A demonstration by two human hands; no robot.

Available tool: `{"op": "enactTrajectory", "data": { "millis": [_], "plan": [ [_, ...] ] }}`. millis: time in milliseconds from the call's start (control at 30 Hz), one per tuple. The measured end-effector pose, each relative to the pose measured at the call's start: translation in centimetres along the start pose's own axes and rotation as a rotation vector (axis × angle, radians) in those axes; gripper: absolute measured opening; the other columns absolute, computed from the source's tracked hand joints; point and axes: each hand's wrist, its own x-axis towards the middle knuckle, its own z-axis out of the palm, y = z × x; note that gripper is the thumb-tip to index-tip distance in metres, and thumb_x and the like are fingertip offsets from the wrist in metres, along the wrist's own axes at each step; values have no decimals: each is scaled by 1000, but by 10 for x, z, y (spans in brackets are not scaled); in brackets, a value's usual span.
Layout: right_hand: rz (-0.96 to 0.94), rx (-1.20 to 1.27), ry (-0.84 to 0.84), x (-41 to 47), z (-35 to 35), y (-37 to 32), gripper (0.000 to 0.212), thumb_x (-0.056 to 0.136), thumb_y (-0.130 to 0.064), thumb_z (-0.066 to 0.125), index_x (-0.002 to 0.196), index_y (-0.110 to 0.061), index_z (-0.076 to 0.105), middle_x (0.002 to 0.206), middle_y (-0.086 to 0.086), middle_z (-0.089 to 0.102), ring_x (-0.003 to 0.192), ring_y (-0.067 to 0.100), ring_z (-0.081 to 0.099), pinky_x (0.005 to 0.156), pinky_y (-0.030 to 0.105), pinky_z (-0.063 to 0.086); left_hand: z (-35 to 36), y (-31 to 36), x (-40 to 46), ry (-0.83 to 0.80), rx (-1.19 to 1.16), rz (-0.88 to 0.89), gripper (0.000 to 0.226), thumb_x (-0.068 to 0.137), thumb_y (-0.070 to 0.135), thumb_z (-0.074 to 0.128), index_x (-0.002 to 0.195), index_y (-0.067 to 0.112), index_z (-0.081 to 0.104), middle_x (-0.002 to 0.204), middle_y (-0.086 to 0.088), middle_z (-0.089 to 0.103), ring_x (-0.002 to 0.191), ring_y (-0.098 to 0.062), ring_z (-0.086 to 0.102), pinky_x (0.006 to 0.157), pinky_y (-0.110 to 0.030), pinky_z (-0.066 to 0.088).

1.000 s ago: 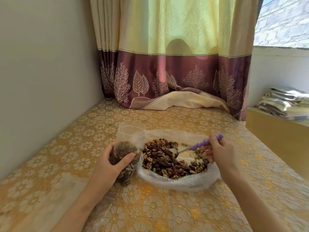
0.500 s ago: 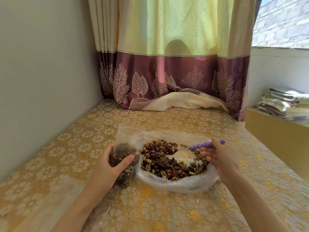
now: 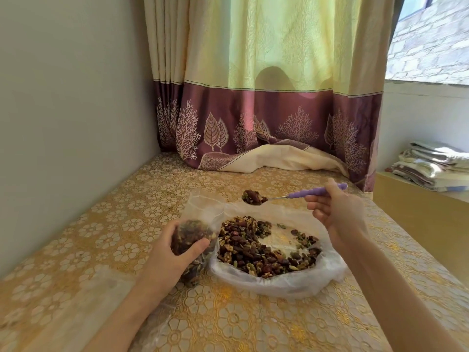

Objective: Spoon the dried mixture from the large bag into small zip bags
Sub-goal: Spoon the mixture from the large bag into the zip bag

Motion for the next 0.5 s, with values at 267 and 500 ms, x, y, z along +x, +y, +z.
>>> {"op": "enactTrajectory", "data": {
  "millis": [267,500],
  "plan": [
    [-31,0,-131,-11,42,-15,43,102,-25,42,73,1,60,53,5,67,42,5,56,39,13,41,0,2,-1,-13,-58,-26,48,54,54,67,97,38,53,97,12,62,88,2,57,65,-12,42],
    [-268,-101,-279,-32,64,-11,39,102,-20,41,74,-1,59,68,14,72,46,13,56,40,19,40,-2,2,-1,-6,-92,-39,49,55,52,69,100,36,54,99,11,64,91,0,59,71,-17,46]
  ]
}}
